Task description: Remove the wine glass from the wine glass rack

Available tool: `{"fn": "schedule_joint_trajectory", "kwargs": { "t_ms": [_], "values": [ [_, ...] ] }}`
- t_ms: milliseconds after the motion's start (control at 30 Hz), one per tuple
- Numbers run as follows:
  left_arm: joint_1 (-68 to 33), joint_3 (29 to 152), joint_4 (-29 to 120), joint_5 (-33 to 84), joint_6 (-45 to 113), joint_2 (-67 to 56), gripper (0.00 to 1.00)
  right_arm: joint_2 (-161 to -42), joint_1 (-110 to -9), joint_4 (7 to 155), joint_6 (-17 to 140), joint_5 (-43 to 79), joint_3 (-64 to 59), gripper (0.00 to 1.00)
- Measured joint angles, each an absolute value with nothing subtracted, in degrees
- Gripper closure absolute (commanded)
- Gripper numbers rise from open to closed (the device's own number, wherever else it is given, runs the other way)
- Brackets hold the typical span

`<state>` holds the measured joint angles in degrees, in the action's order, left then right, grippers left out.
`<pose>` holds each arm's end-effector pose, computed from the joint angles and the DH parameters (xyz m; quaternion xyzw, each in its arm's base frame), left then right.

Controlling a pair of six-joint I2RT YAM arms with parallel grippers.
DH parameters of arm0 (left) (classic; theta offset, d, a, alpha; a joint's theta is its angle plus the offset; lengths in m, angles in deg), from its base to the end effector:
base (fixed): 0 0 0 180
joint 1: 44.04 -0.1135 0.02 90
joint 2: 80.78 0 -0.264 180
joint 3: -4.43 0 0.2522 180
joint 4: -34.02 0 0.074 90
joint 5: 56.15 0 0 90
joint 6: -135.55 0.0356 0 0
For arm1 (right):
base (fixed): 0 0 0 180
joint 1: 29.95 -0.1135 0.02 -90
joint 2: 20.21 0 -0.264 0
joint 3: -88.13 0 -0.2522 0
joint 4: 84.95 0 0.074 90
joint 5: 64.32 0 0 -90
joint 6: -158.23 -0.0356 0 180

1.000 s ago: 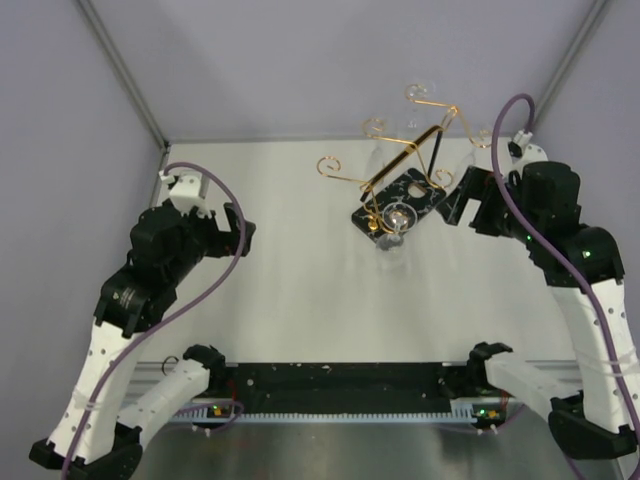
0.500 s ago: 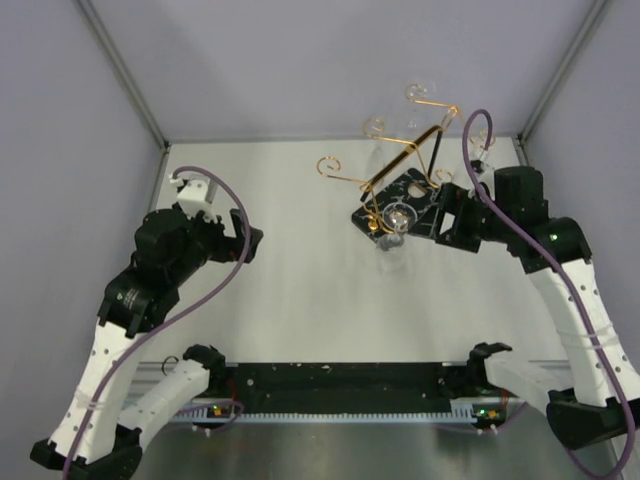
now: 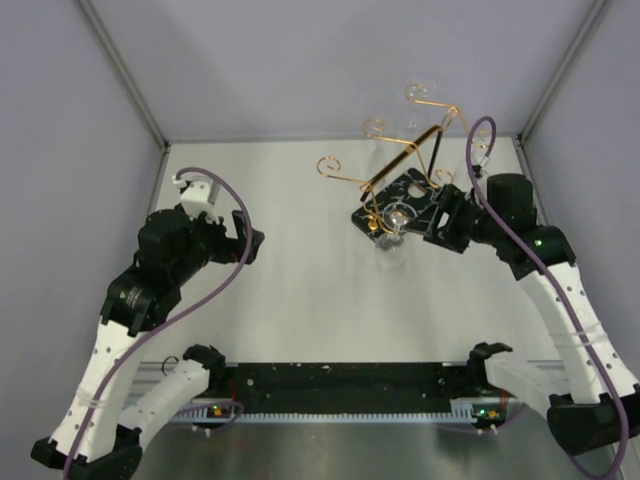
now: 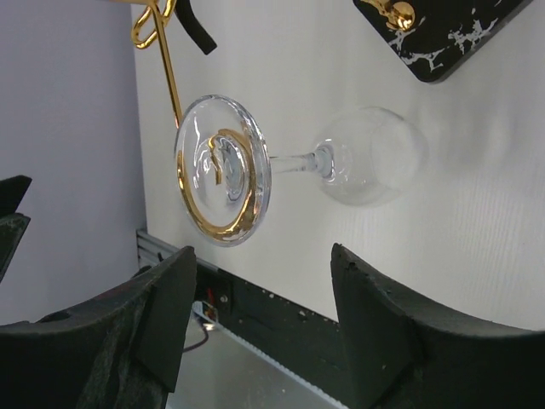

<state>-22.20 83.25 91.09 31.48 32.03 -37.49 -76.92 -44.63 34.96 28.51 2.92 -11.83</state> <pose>0.1248 -0.0516 0.4009 0.0716 0.8236 -0.1871 0.5306 0.1825 0.0620 0.3701 0.1037 0.8747 0.3577 0.3101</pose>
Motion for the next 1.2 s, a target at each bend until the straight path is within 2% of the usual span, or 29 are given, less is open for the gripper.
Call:
{"fn": "schedule_joint_trajectory", "kwargs": {
  "t_ms": [700,900,1067,1200],
  "values": [
    [-22.20,83.21,91.05,31.52,32.25,-35.52,0.03,-78.54,-42.53,50.79,19.79,0.73,-17.69,0.58],
    [-22.20,83.21,91.05,31.74,33.10,-35.50,0.03,-78.95,-42.53,53.08,18.28,-0.56,-19.17,0.71],
    [-22.20,83.21,91.05,31.76,33.45,-35.24,0.03,-78.95,-42.53,54.24,17.38,-1.52,-20.00,0.76],
    [-22.20,83.21,91.05,31.76,33.49,-34.93,0.03,-78.95,-42.51,54.31,17.08,-1.56,-20.07,0.84]
  ]
}}
